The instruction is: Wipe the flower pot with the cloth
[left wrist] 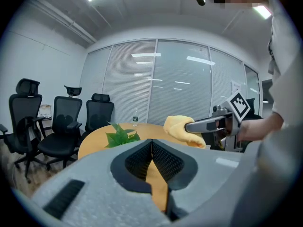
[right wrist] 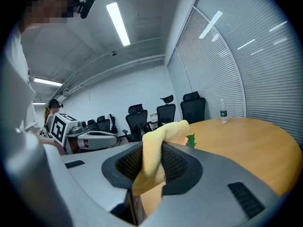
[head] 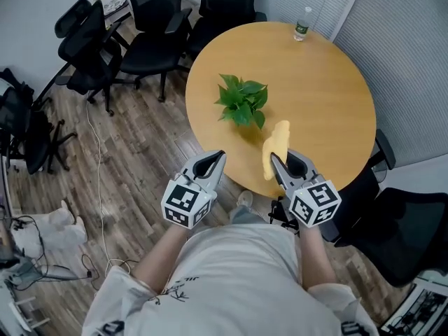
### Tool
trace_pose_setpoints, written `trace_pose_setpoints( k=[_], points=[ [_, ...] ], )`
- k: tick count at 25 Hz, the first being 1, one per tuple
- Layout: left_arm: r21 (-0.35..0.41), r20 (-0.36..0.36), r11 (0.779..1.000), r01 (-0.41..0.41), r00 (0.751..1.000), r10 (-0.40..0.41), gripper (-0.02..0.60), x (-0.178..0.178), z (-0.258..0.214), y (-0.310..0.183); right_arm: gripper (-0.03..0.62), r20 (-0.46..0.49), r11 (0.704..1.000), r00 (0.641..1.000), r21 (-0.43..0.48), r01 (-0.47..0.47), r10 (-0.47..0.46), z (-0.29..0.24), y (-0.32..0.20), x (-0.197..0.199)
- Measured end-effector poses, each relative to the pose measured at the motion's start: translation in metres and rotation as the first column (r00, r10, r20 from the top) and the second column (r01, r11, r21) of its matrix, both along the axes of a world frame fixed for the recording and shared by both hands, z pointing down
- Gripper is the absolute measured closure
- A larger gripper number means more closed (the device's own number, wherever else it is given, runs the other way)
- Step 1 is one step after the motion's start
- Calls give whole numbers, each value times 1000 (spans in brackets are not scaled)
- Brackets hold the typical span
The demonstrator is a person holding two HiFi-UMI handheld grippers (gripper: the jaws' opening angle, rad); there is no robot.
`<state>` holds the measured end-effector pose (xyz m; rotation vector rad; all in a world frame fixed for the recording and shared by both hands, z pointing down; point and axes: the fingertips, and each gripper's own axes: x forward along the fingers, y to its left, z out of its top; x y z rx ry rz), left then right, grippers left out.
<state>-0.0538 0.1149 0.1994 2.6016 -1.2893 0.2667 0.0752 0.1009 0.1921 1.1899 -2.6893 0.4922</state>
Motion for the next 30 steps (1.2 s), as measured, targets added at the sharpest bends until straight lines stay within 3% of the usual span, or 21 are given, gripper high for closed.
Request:
trace_pose_setpoints(
  k=[11, 18, 30],
  points=[
    [-24, 16, 1000, 19, 1000, -19, 571, 23, 10, -44, 499, -6, 1000, 1000, -13, 19, -19, 15, -46, 25],
    [5, -25, 1000, 16, 1000, -16, 571, 33, 13, -64, 499, -38, 999, 998, 3, 45, -45, 27, -64, 28],
    [-34, -3, 998, 50, 999, -50, 569, 3, 32, -82, 499, -76, 998, 996, -58, 38, -42, 50, -85, 23]
  ],
)
